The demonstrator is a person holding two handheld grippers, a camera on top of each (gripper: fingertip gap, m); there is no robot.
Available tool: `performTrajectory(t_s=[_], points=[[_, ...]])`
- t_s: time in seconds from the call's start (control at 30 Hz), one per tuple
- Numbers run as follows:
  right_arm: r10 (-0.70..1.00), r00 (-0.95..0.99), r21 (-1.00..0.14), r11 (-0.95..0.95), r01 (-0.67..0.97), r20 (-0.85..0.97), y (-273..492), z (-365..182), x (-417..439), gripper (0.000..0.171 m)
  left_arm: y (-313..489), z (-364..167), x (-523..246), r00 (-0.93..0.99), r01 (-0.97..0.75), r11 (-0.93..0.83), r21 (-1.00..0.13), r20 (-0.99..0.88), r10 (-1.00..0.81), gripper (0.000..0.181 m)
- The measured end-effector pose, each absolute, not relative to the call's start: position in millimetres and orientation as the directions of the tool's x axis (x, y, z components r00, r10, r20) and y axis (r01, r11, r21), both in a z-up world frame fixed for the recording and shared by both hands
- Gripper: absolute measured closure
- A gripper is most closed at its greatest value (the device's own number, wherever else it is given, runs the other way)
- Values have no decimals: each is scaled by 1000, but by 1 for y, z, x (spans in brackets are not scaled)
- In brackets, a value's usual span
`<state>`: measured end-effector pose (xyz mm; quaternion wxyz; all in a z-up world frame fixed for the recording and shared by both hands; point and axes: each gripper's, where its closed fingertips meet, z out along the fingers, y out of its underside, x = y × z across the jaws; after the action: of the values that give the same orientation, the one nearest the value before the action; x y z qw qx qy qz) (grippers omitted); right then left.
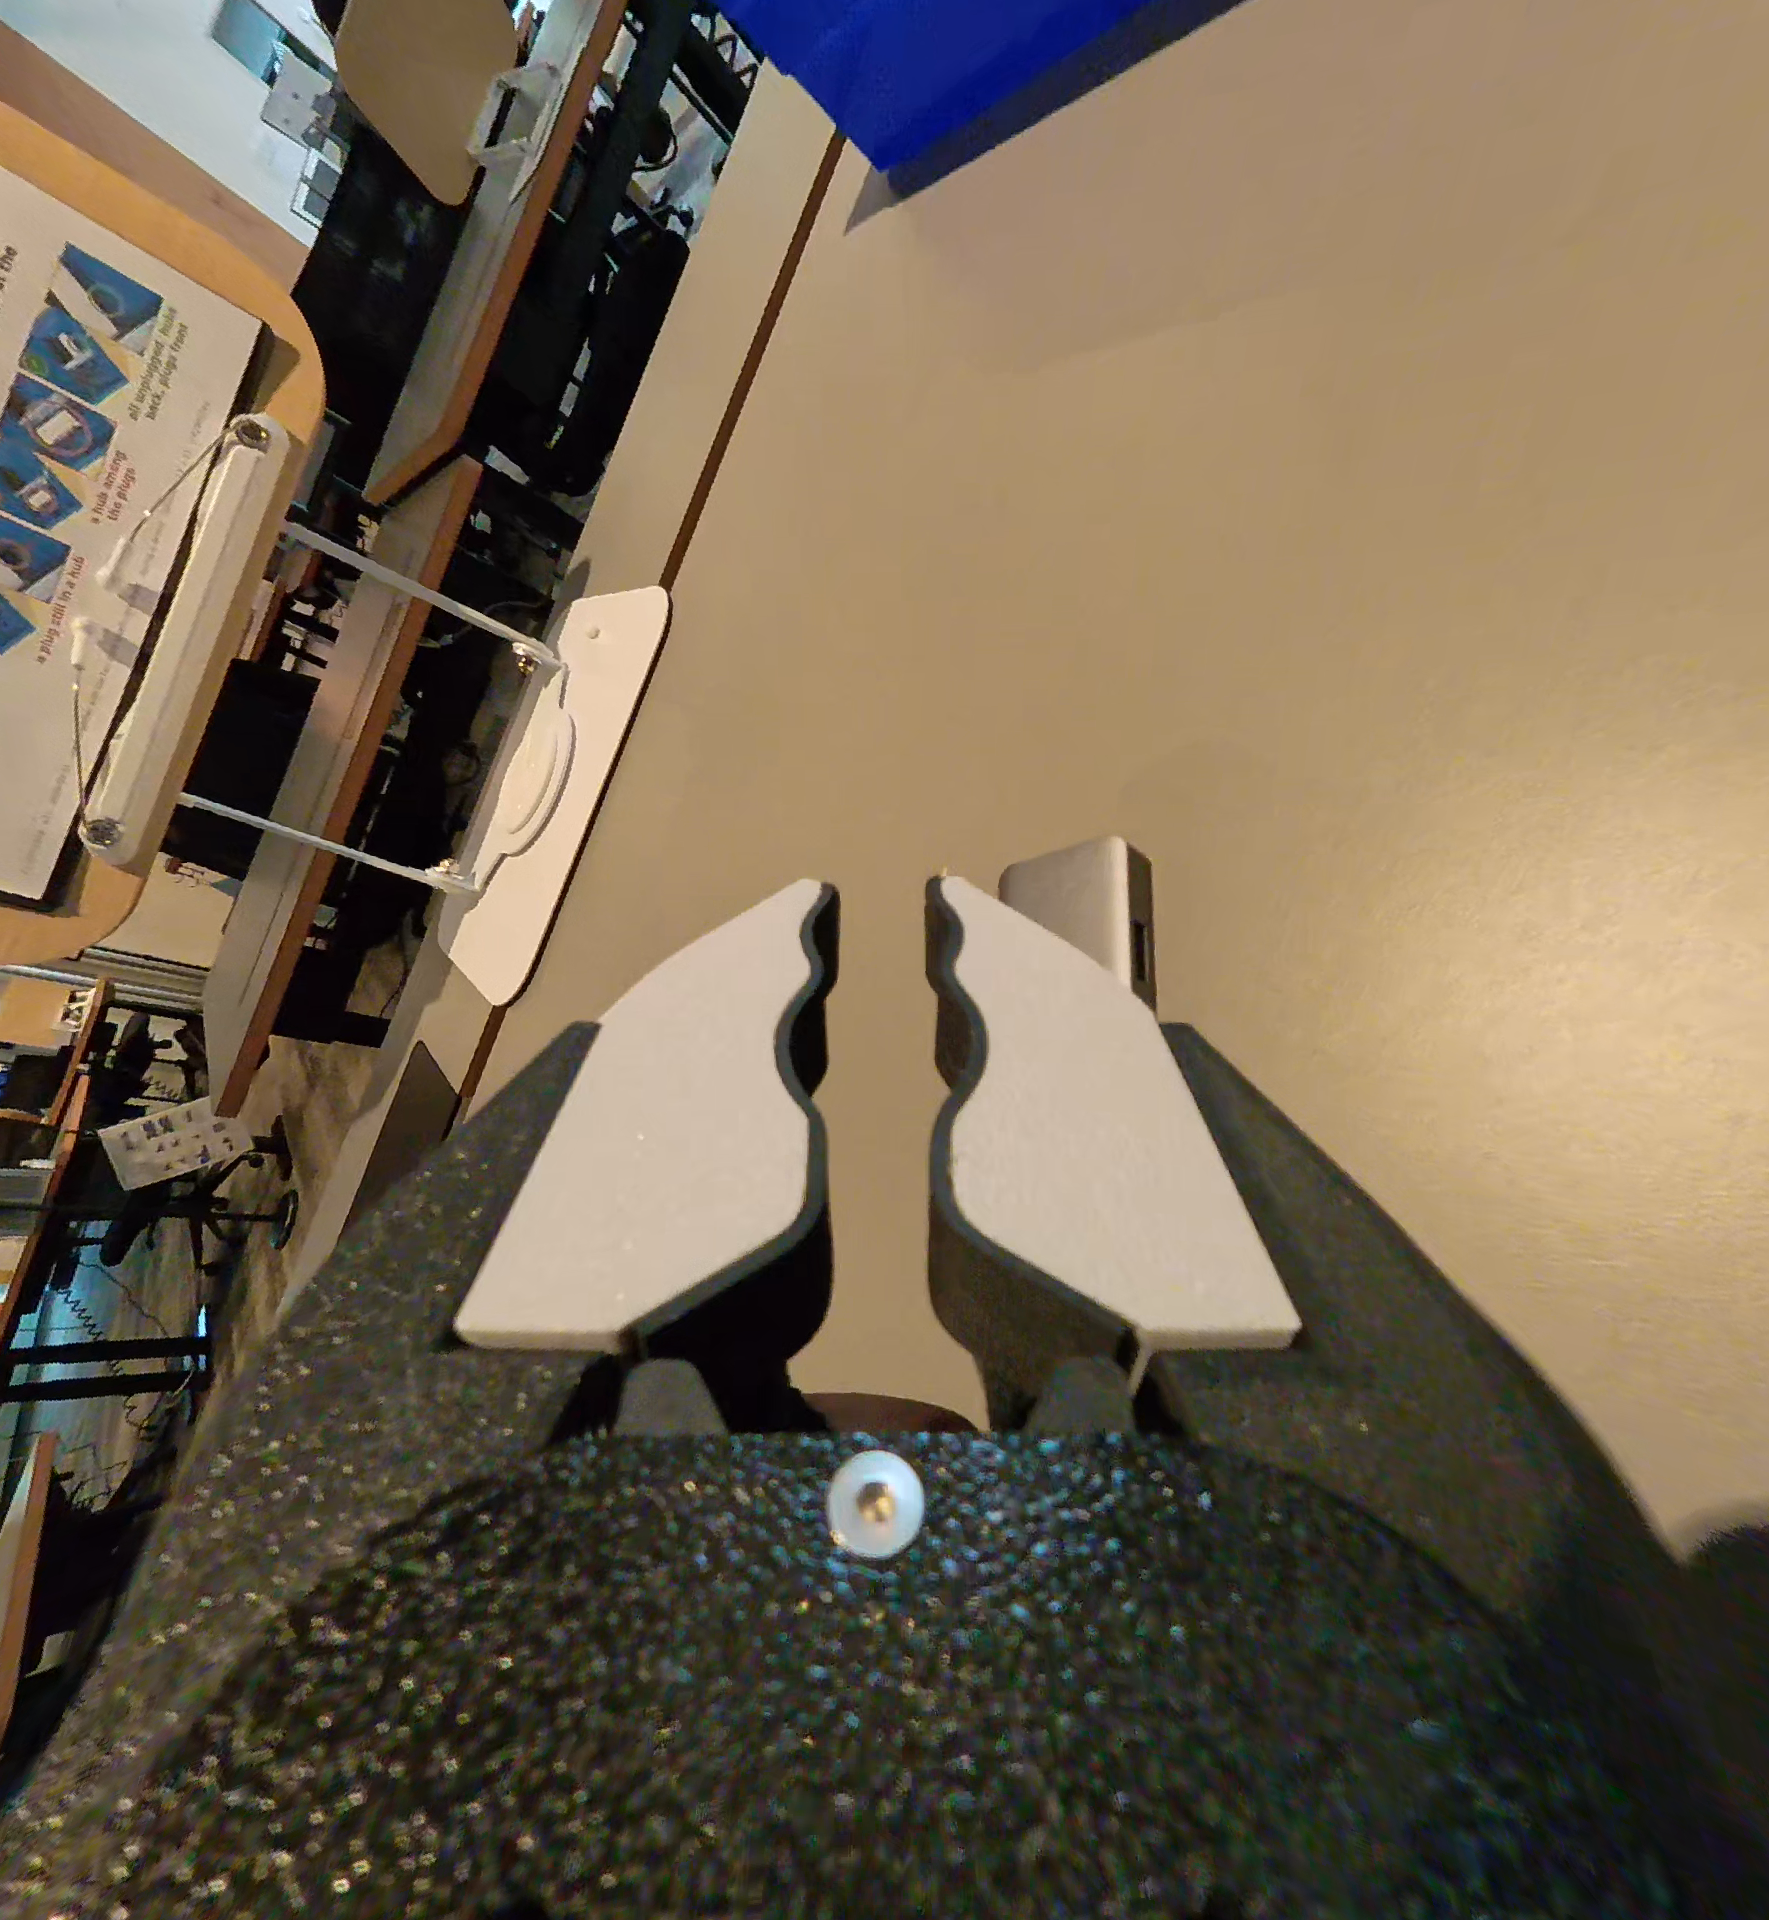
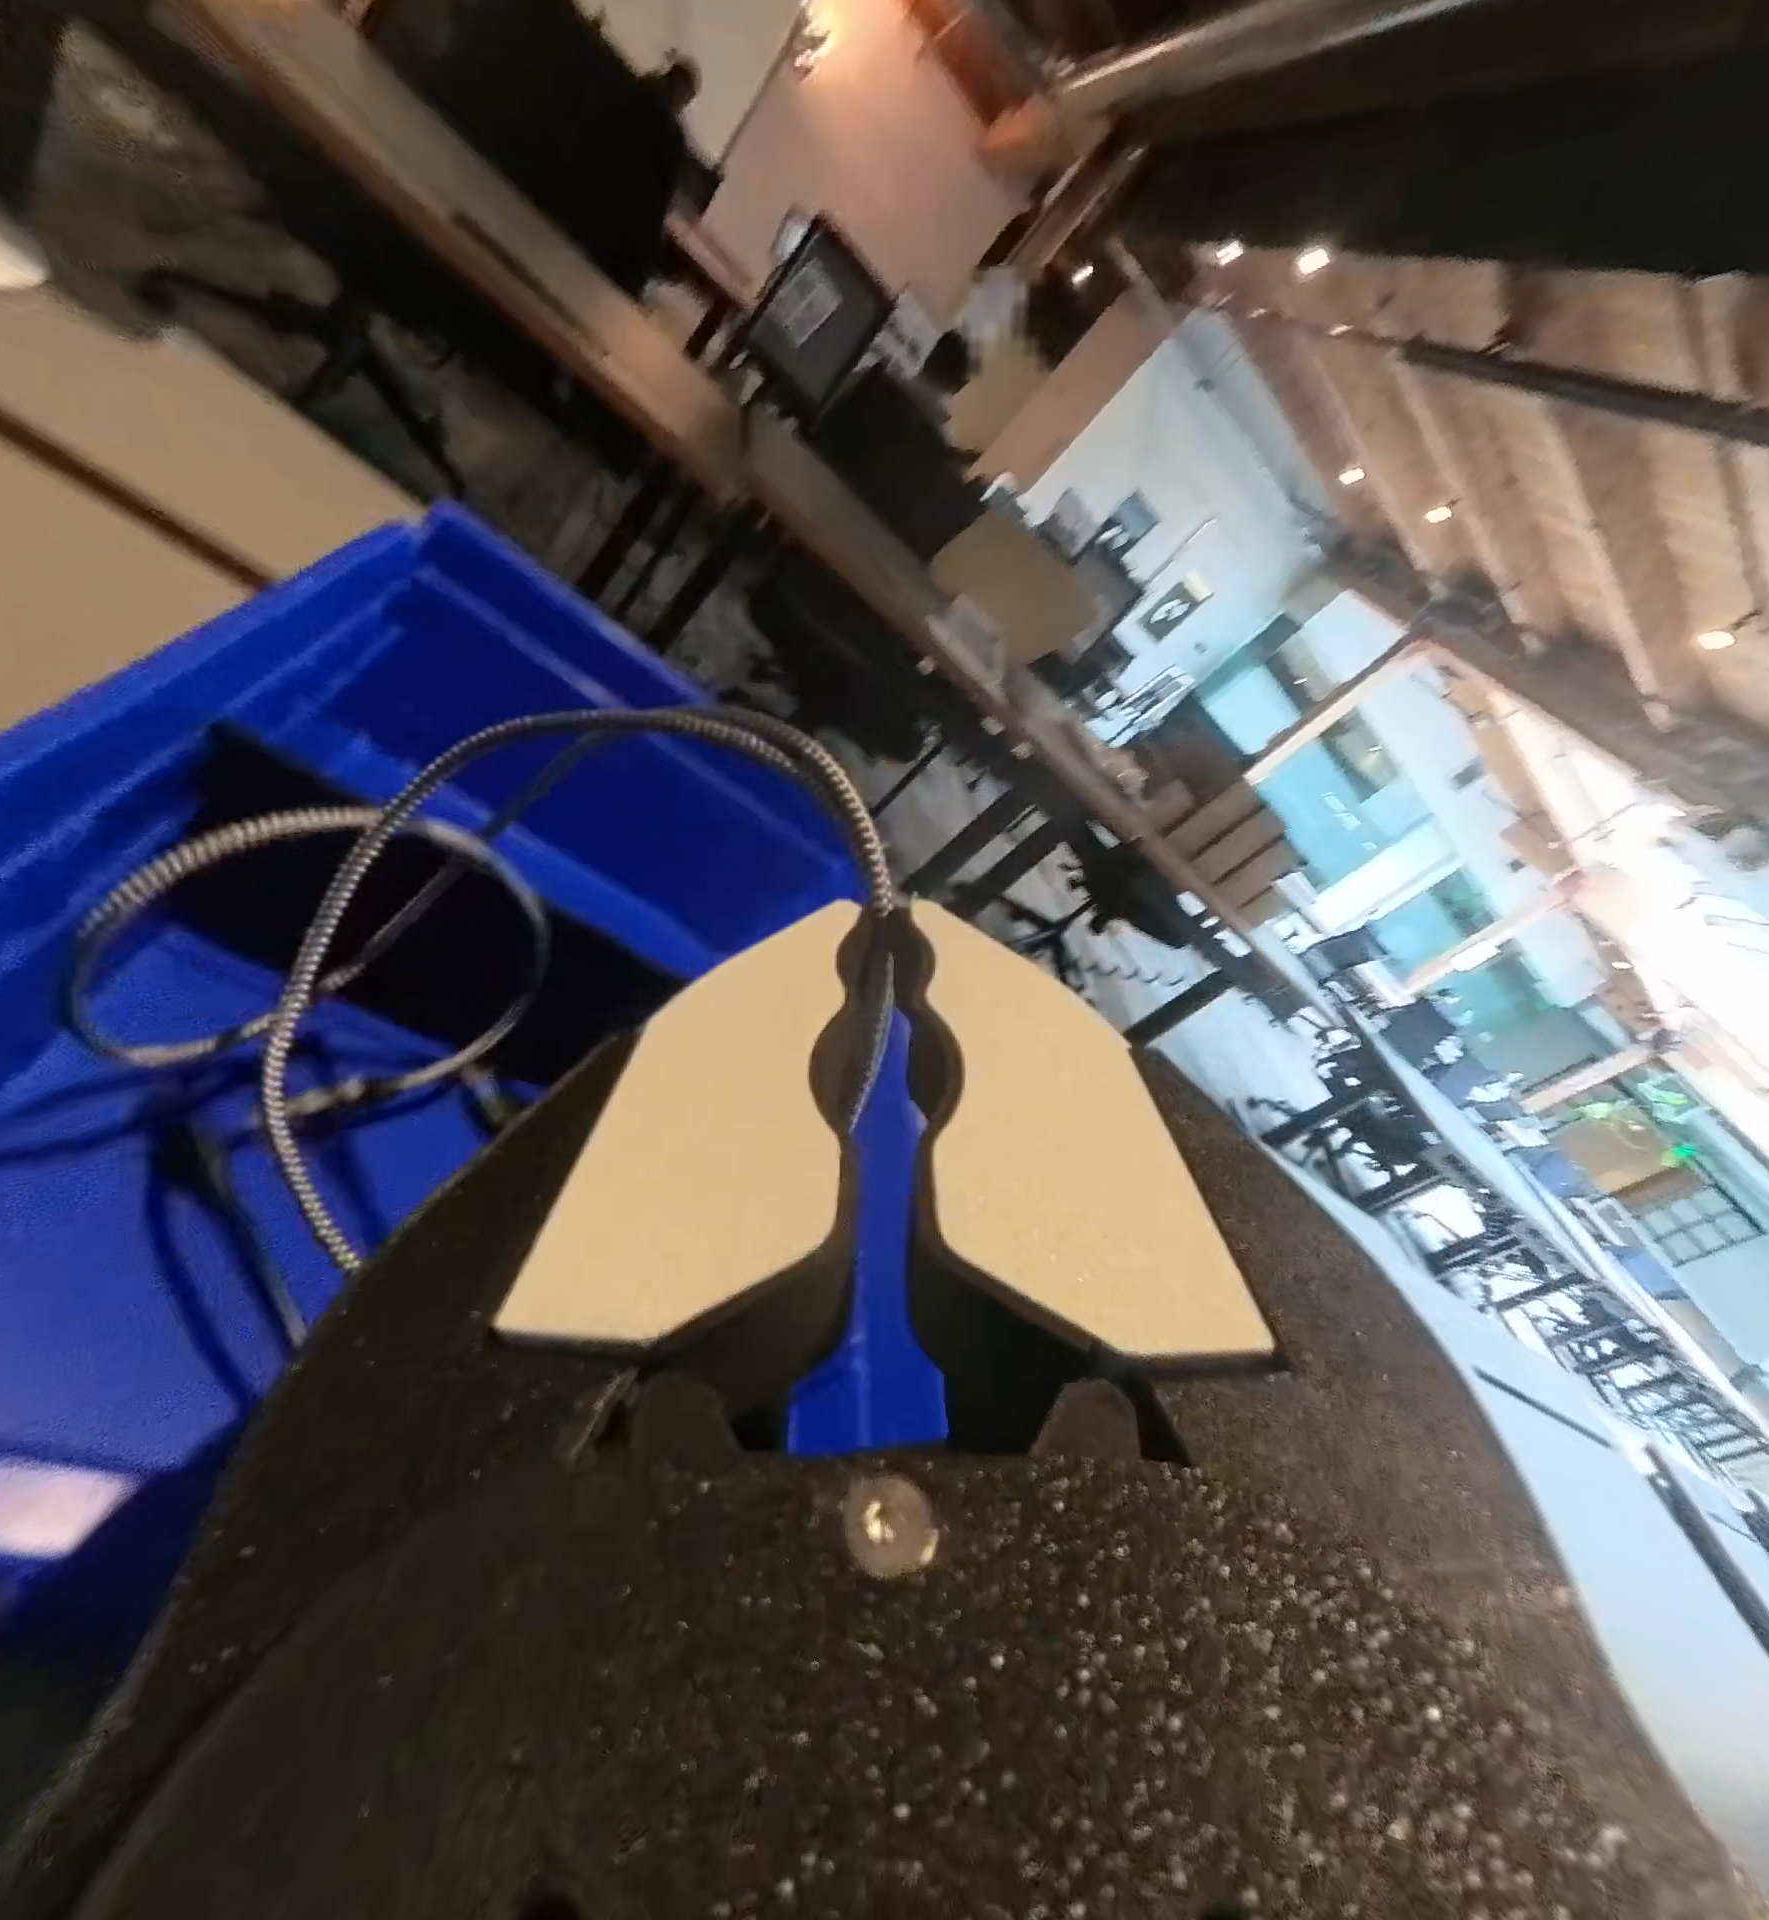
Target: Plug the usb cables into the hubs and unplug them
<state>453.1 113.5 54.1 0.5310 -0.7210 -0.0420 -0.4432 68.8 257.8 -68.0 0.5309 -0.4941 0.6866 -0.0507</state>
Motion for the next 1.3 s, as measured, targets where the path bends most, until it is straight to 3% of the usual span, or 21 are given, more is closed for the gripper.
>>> performTrajectory(t_s=[0.23,0.5,0.7,0.93,1.1,1.3], points=[[-140,734,-628,-637,447,664,126,-27,460,167,257,-70,69,37,-636,519,-571,-694,-719,166],[-89,833,-581,-756,300,547,108,-63,466,161,259,-72,67,37,-643,515,-567,-694,-719,166],[-159,814,-641,-706,302,558,94,-41,467,121,262,-71,66,51,-642,504,-577,-688,-724,166],[-151,821,-744,-536,399,550,83,20,409,114,265,-67,62,105,-575,373,-728,-518,-849,166],[190,878,-814,-331,478,438,109,34,282,117,268,-83,50,77,-597,202,-777,-305,-949,161],[621,741,-823,-262,504,256,154,-16,137,116,267,-93,32,54,-625,20,-780,-70,-996,147]])
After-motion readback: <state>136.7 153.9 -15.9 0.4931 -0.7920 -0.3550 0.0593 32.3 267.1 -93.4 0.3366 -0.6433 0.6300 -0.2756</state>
